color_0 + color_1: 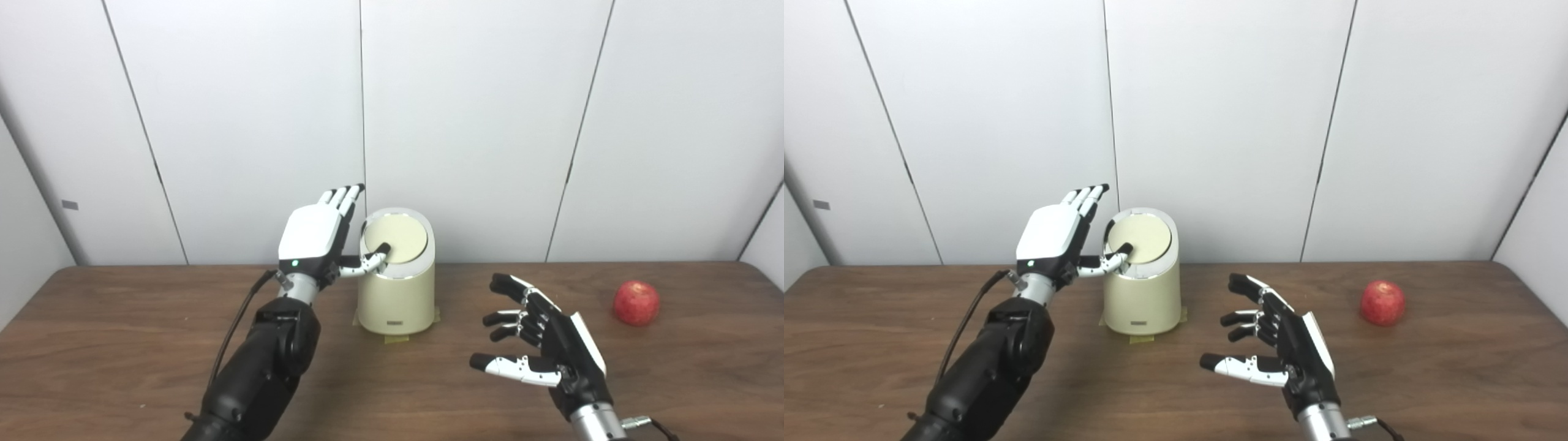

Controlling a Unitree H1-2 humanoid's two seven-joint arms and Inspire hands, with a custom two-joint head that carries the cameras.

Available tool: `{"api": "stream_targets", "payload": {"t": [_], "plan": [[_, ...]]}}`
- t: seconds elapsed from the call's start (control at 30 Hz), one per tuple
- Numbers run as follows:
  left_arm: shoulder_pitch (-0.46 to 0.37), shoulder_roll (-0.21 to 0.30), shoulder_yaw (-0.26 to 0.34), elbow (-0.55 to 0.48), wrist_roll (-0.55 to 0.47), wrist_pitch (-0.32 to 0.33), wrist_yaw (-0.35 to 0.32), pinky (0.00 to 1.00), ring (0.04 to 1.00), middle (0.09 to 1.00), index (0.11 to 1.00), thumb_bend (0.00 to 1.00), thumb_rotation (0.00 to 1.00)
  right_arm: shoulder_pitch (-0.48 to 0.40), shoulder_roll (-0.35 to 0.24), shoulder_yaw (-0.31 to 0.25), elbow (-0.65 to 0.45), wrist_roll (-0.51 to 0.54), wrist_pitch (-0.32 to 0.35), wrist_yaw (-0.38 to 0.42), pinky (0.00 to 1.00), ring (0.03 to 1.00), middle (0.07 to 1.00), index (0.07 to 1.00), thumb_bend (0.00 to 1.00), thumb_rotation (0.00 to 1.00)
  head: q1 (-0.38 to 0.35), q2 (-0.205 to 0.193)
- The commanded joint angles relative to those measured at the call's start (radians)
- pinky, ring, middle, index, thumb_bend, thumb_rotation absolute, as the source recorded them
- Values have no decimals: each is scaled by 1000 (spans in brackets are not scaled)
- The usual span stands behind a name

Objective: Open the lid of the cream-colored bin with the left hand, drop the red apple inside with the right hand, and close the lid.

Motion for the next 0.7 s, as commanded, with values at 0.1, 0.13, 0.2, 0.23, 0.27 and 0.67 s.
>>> {"api": "stream_targets", "payload": {"t": [0.1,0.13,0.2,0.23,0.27,0.67], "plan": [[-30,-25,162,-85,-218,-29,-9,801,935,965,967,654,504,-28,-4,-2,-32,5,-12,1,514,611,818,790,746,123,1,3],[-26,-28,187,-98,-253,-33,-16,801,931,966,965,649,511,-28,-5,-2,-32,4,-12,1,514,611,818,790,745,128,1,3],[-11,-41,250,-151,-360,-8,-55,819,938,974,968,652,538,-28,-6,-2,-30,4,-15,2,514,612,818,789,745,131,2,3],[0,-48,281,-185,-415,17,-82,824,940,973,968,672,541,-28,-7,-2,-29,5,-18,3,513,613,820,790,742,129,2,3],[11,-53,305,-213,-459,39,-102,832,945,973,971,686,547,-28,-8,-2,-27,6,-21,3,511,613,821,790,740,128,3,4],[271,-35,400,-458,-697,33,-193,764,916,945,927,775,516,-30,-15,-12,-28,14,-11,4,540,609,819,796,742,113,18,5]]}}
